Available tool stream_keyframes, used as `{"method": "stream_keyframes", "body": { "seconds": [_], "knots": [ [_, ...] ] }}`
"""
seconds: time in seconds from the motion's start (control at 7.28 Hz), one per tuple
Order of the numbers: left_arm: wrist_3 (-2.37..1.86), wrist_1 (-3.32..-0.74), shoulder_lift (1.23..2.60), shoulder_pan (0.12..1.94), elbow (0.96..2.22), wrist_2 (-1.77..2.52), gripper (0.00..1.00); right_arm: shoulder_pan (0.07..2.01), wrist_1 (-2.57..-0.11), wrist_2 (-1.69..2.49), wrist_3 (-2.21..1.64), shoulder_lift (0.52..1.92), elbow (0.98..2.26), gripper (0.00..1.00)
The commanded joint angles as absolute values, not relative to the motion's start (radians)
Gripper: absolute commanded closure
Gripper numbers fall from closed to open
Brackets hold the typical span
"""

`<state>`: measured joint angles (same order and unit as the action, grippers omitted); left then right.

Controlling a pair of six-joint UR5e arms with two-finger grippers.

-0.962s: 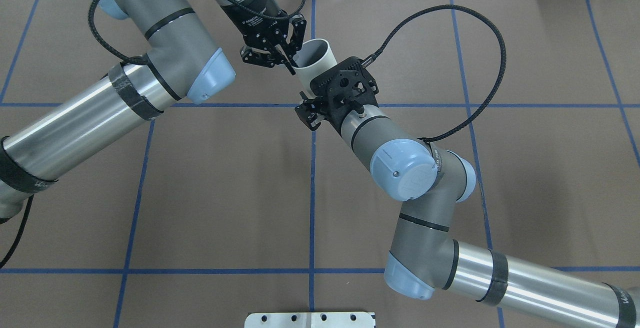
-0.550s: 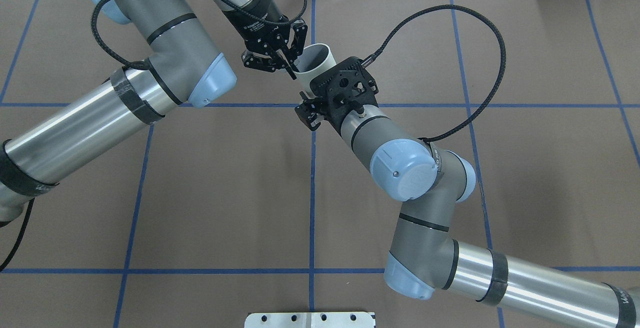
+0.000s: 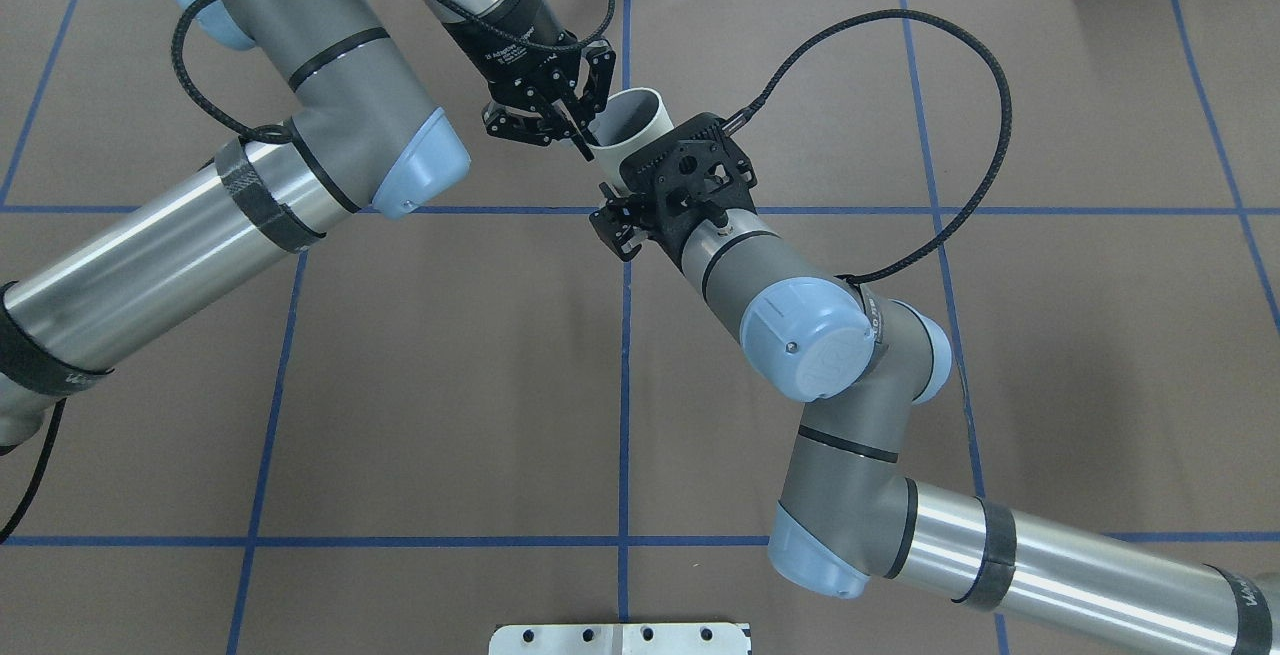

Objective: Left arm hands cup to right arm to dump lemon

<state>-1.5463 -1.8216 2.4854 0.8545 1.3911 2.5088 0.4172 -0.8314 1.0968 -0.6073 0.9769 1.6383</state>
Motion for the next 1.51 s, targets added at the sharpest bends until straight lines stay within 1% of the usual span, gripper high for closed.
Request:
{"method": "stream_keyframes", "body": {
  "seconds": [0.0,0.14,0.27,0.41,0.55,0.69,0.96,1.24,1.37],
  "knots": [
    [-1.546,-1.821,2.485,0.853,1.402,2.51,1.0,0.417,-0.83,1.097,-0.607,0.977,1.638,0.01],
    [-1.546,-1.821,2.485,0.853,1.408,2.511,1.0,0.417,-0.83,1.097,-0.607,0.977,1.638,0.01],
    [-1.546,-1.821,2.485,0.853,1.411,2.514,1.0,0.417,-0.83,1.097,-0.612,0.976,1.638,0.13],
    [-1.546,-1.819,2.485,0.853,1.411,2.516,1.0,0.417,-0.828,1.1,-0.617,0.974,1.641,0.62],
    [-1.543,-1.825,2.477,0.853,1.411,2.519,0.73,0.417,-0.83,1.106,-0.617,0.976,1.641,1.0],
    [-1.542,-1.827,2.467,0.851,1.436,2.507,0.01,0.417,-0.828,1.106,-0.617,0.977,1.641,1.0],
    [-1.542,-1.825,2.442,0.854,1.494,2.508,0.0,0.419,-0.827,1.106,-0.617,0.982,1.641,1.0],
    [-1.542,-1.824,2.441,0.897,1.496,2.507,0.0,0.428,-0.83,1.106,-0.62,1.005,1.644,1.0],
    [-1.542,-1.825,2.424,0.923,1.496,2.507,0.0,0.445,-0.828,1.104,-0.627,1.064,1.649,1.0]
  ]
}}
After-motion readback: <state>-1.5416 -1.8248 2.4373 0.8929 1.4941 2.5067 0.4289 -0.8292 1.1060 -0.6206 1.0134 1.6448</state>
